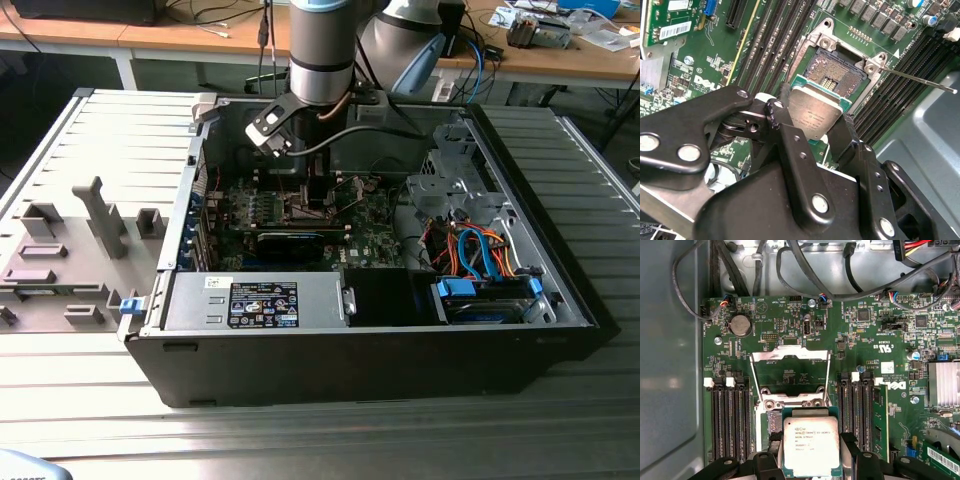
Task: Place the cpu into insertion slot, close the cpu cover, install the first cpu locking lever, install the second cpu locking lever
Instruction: 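Place the cpu into insertion slot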
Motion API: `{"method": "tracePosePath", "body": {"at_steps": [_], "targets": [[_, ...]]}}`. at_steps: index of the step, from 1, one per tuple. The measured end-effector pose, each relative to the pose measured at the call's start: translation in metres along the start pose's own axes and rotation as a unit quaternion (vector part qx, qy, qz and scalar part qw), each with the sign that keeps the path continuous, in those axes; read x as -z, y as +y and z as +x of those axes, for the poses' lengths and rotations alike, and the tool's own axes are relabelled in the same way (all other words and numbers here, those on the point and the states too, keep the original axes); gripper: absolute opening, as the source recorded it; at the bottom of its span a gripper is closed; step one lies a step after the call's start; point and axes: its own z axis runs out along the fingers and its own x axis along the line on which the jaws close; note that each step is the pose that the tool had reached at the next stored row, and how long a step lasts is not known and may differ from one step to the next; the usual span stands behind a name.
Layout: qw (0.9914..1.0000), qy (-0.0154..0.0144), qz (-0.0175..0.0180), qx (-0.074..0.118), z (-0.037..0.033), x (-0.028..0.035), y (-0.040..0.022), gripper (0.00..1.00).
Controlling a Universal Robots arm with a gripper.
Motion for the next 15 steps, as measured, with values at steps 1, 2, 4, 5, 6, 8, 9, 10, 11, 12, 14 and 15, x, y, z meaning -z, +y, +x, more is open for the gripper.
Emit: {"method": "tracePosePath", "body": {"at_steps": [1, 2, 4, 5, 6, 8, 9, 10, 11, 12, 14, 15], "targets": [[1.0, 0.0, 0.0, 0.0, 0.0, -0.0001, -0.0001, 0.55], [1.0, 0.0, 0.0, 0.0, 0.0, -0.0002, -0.0001, 0.55], [1.0, 0.0, 0.0, 0.0, 0.0, -0.0005, -0.0003, 0.55], [1.0, 0.0, 0.0, 0.0, 0.0, -0.0006, -0.0003, 0.55], [1.0, 0.0, 0.0, 0.0, 0.0, -0.0007, -0.0004, 0.55], [1.0, 0.0, 0.0, 0.0, 0.0, -0.001, -0.0005, 0.55], [1.0, 0.0, 0.0, 0.0, 0.0, -0.0011, -0.0006, 0.55], [1.0, 0.0, 0.0, 0.0, 0.0, -0.0013, -0.0007, 0.55], [1.0, 0.0, 0.0, 0.0, 0.0, -0.0014, -0.0008, 0.55], [1.0, 0.0, 0.0, 0.0, 0.0, -0.0019, -0.001, 0.55], [1.0, 0.0, 0.0, 0.0, 0.0, -0.0026, -0.0012, 0.55], [1.0, 0.0, 0.0, 0.0, 0.0, -0.0027, -0.0013, 0.55]]}}
